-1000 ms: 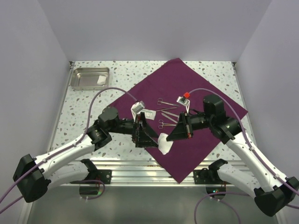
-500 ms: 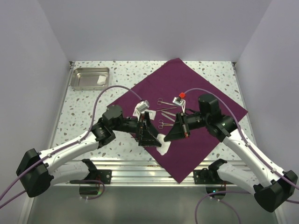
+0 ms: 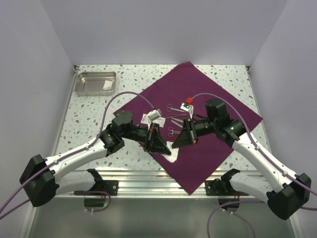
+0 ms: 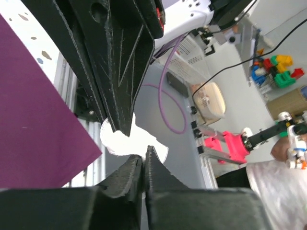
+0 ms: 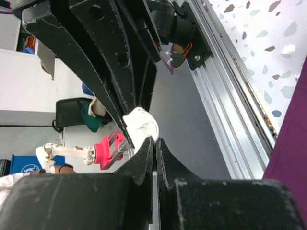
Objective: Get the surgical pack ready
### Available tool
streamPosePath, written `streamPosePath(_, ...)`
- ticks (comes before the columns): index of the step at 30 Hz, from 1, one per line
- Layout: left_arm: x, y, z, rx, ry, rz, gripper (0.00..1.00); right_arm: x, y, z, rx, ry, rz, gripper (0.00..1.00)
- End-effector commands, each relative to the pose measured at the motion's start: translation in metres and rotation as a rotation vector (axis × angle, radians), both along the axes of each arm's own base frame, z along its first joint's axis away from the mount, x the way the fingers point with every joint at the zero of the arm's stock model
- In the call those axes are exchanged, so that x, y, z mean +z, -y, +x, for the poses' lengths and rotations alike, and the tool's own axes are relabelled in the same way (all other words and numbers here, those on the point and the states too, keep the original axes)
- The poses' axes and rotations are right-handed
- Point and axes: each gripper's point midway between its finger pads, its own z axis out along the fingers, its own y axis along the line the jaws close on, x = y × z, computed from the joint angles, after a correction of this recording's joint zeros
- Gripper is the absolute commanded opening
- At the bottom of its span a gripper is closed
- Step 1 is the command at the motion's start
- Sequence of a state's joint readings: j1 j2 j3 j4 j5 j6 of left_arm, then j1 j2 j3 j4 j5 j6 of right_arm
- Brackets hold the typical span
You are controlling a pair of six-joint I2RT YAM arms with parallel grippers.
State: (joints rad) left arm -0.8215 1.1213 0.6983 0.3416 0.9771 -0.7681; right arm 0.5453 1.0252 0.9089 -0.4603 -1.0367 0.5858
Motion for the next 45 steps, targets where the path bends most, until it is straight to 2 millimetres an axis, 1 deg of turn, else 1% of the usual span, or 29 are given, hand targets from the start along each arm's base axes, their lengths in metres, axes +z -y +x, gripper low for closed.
streamPosePath(1,0.013,0.003,-0.001,-0.039,0.026,-0.023,0.0,0.008,-0.003,0.009,-0.02,0.053,-0.015,0.0)
streamPosePath(2,0.012,0.004,0.007,-0.021,0.022,-0.013,0.0,0.005,-0.001,0.01,-0.03,0.035,-0.045,0.0)
streamPosePath(3,0.01,0.003,0.013,-0.005,0.008,0.003,0.0,-0.01,0.002,0.029,-0.122,0.066,-0.135,0.12)
streamPosePath(4,0.009,-0.001,0.029,0.039,-0.001,0.011,0.0,-0.008,0.006,0.042,-0.177,0.103,-0.185,0.22)
streamPosePath(6,0.0,-0.008,0.058,0.116,-0.037,0.045,0.0,-0.036,0.032,0.067,-0.327,0.093,-0.391,0.45)
streamPosePath(7,0.0,-0.02,0.086,0.198,-0.046,0.047,0.0,-0.043,0.04,0.079,-0.371,0.089,-0.446,0.48)
streamPosePath(9,-0.012,-0.03,0.119,0.269,-0.085,0.079,0.0,-0.055,0.063,0.097,-0.469,0.019,-0.505,0.54)
streamPosePath(10,-0.007,-0.036,0.137,0.308,-0.079,0.074,0.0,-0.058,0.069,0.103,-0.498,-0.011,-0.505,0.55)
streamPosePath(11,-0.015,-0.05,0.167,0.379,-0.114,0.09,0.0,-0.063,0.083,0.117,-0.556,-0.048,-0.511,0.56)
streamPosePath(13,-0.01,-0.077,0.216,0.509,-0.115,0.092,0.0,-0.073,0.09,0.125,-0.576,-0.095,-0.533,0.56)
streamPosePath(15,-0.028,-0.099,0.257,0.625,-0.18,0.141,0.0,-0.08,0.094,0.129,-0.561,-0.104,-0.558,0.56)
streamPosePath(16,-0.022,-0.125,0.289,0.731,-0.178,0.131,0.0,-0.079,0.094,0.132,-0.553,-0.101,-0.565,0.56)
streamPosePath(17,-0.035,-0.14,0.31,0.788,-0.223,0.141,0.0,-0.087,0.094,0.132,-0.544,-0.125,-0.586,0.56)
streamPosePath(18,-0.031,-0.154,0.329,0.85,-0.255,0.113,0.0,-0.089,0.095,0.134,-0.539,-0.122,-0.592,0.56)
streamPosePath(19,-0.031,-0.185,0.35,0.938,-0.273,0.082,0.0,-0.091,0.095,0.135,-0.537,-0.122,-0.601,0.56)
streamPosePath(20,-0.04,-0.198,0.368,0.981,-0.316,0.064,0.0,-0.096,0.095,0.137,-0.533,-0.136,-0.61,0.56)
streamPosePath(21,-0.032,-0.225,0.39,1.062,-0.294,0.049,0.0,-0.099,0.095,0.137,-0.53,-0.144,-0.615,0.56)
streamPosePath(23,-0.055,-0.246,0.413,1.103,-0.307,0.101,0.0,-0.106,0.093,0.137,-0.523,-0.181,-0.619,0.56)
streamPosePath(24,-0.057,-0.265,0.438,1.138,-0.287,0.115,0.0,-0.108,0.091,0.138,-0.519,-0.185,-0.614,0.56)
streamPosePath(26,-0.074,-0.282,0.453,1.145,-0.296,0.176,0.0,-0.114,0.09,0.139,-0.517,-0.218,-0.618,0.56)
streamPosePath(27,-0.058,-0.294,0.468,1.147,-0.246,0.161,0.0,-0.115,0.089,0.141,-0.519,-0.225,-0.616,0.56)
streamPosePath(28,-0.083,-0.301,0.48,1.138,-0.274,0.18,0.0,-0.116,0.087,0.143,-0.52,-0.229,-0.609,0.56)
streamPosePath(30,-0.084,-0.316,0.493,1.126,-0.275,0.208,0.0,-0.12,0.082,0.147,-0.516,-0.257,-0.593,0.56)
streamPosePath(31,-0.11,-0.318,0.496,1.106,-0.317,0.241,0.0,-0.122,0.081,0.148,-0.513,-0.268,-0.593,0.56)
streamPosePath(32,-0.1,-0.326,0.506,1.109,-0.272,0.232,0.0,-0.121,0.078,0.151,-0.51,-0.275,-0.582,0.56)
streamPosePath(33,-0.113,-0.327,0.508,1.083,-0.287,0.229,0.0,-0.125,0.077,0.153,-0.505,-0.286,-0.581,0.56)
streamPosePath(35,-0.114,-0.335,0.513,1.07,-0.269,0.225,0.0,-0.127,0.076,0.159,-0.505,-0.283,-0.588,0.55)
streamPosePath(37,-0.129,-0.339,0.512,1.057,-0.273,0.245,0.0,-0.132,0.076,0.162,-0.5,-0.295,-0.598,0.55)
streamPosePath(45,-0.14,-0.347,0.5,1.021,-0.193,0.313,0.0,-0.149,0.065,0.159,-0.47,-0.356,-0.547,0.53)
